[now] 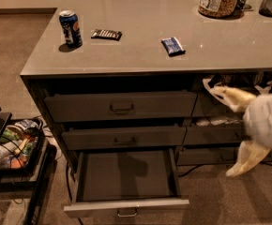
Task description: Close bottom drawer
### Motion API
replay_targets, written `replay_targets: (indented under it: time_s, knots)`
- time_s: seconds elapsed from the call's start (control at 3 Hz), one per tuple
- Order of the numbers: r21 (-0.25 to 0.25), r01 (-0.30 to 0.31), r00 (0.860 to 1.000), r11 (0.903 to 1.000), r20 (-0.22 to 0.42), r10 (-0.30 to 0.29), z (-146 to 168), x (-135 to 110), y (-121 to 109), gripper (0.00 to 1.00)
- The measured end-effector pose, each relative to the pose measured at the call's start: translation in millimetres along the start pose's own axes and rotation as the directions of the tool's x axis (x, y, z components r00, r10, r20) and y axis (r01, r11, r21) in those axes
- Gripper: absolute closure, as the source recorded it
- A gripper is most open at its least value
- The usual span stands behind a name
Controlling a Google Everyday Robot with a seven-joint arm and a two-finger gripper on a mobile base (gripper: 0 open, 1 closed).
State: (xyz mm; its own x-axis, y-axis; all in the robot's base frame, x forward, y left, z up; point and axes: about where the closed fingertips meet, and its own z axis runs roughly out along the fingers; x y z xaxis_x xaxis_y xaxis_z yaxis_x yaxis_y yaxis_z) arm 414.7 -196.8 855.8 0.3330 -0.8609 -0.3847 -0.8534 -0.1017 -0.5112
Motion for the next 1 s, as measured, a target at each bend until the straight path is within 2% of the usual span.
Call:
replay_targets:
  time_s: [0.33,0.67,1.0]
  knots:
    - [0.122,0.053,0.997,0.9911,0.044,-0.059,55.2,-12.5,29.3,0.0]
    - [0.122,0.053,0.997,0.9911,0.043,-0.058,54.9,-12.1,28.8,0.0]
    - [0.06,0.062,0.997,0.9963,0.043,-0.064,94.8,-12.7,43.9,0.0]
